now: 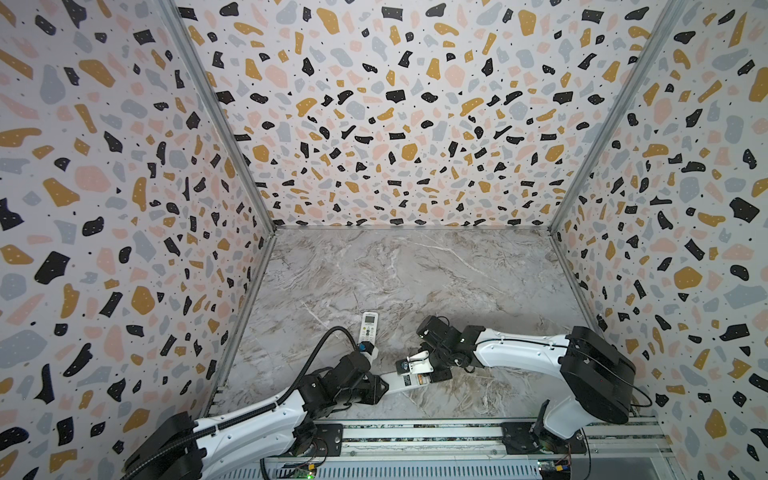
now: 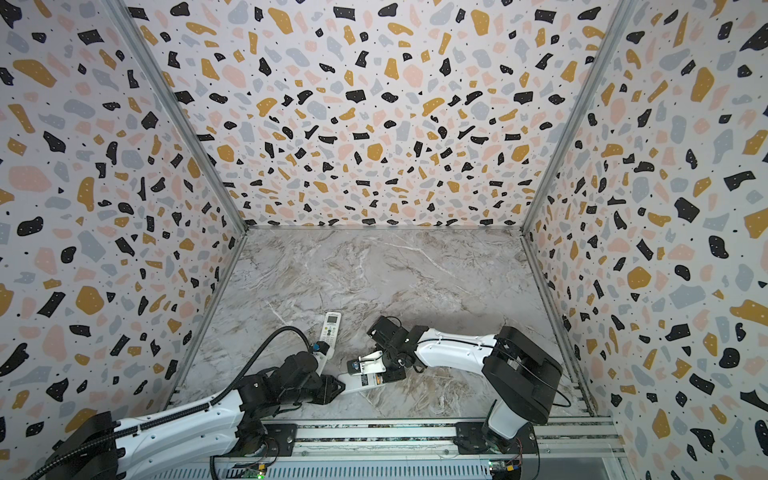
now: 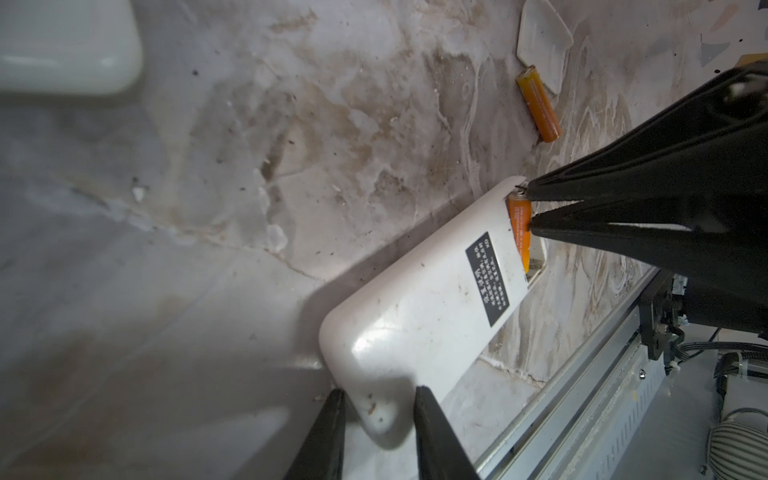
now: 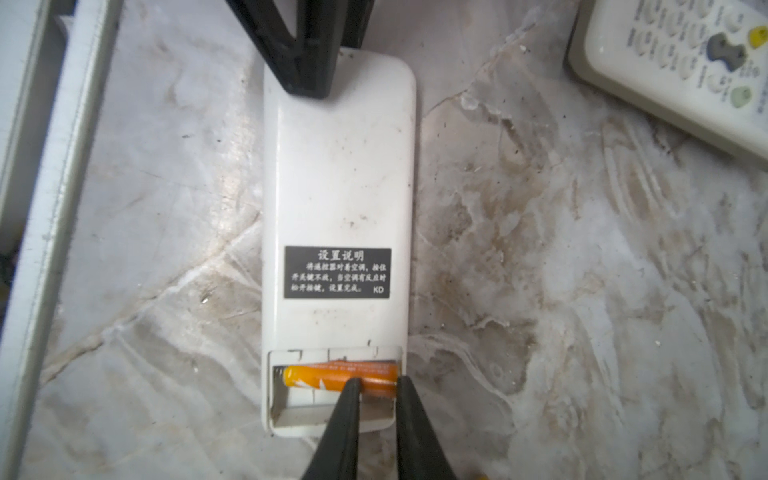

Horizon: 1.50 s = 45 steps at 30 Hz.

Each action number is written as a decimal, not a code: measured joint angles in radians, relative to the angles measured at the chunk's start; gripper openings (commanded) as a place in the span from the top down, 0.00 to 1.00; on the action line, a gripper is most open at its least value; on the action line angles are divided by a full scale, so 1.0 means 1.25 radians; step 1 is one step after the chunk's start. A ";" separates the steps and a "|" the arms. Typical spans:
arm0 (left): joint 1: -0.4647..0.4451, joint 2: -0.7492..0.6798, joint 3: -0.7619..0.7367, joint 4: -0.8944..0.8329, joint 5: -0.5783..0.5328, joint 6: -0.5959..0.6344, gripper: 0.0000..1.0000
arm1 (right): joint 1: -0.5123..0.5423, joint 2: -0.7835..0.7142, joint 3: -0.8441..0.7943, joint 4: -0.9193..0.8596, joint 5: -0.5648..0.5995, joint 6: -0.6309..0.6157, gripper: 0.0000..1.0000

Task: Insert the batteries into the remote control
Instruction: 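Press the battery down into the compartment with the right gripper, then release the battery and move the right gripper to the second orange battery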

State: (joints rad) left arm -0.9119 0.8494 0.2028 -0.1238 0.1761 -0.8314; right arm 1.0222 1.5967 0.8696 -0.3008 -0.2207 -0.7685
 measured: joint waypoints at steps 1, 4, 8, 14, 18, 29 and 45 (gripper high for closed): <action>0.000 0.000 0.000 0.001 0.000 0.000 0.70 | 0.001 0.000 0.001 -0.001 0.003 0.000 0.83; 0.000 0.000 0.000 0.001 0.000 0.000 0.70 | 0.004 0.002 0.003 -0.003 0.008 0.000 0.83; 0.000 -0.001 -0.005 0.007 0.000 -0.002 0.71 | 0.010 0.003 0.005 -0.006 0.016 0.000 0.83; 0.000 -0.008 -0.014 0.018 0.000 -0.013 0.71 | 0.015 0.010 0.018 -0.021 0.021 0.000 0.82; 0.000 -0.007 -0.017 0.023 0.000 -0.015 0.71 | 0.015 0.013 0.022 -0.030 0.015 0.000 0.83; 0.000 -0.006 -0.023 0.034 -0.002 -0.016 0.71 | 0.026 0.034 0.041 -0.057 -0.033 0.001 0.86; 0.000 0.005 -0.023 0.050 -0.005 -0.003 0.71 | -0.061 -0.176 0.017 0.020 -0.062 0.192 0.62</action>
State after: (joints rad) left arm -0.9119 0.8562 0.1741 -0.0608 0.1696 -0.8356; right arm 0.9463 1.3762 0.8913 -0.2760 -0.2981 -0.5282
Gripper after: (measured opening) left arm 0.288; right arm 0.378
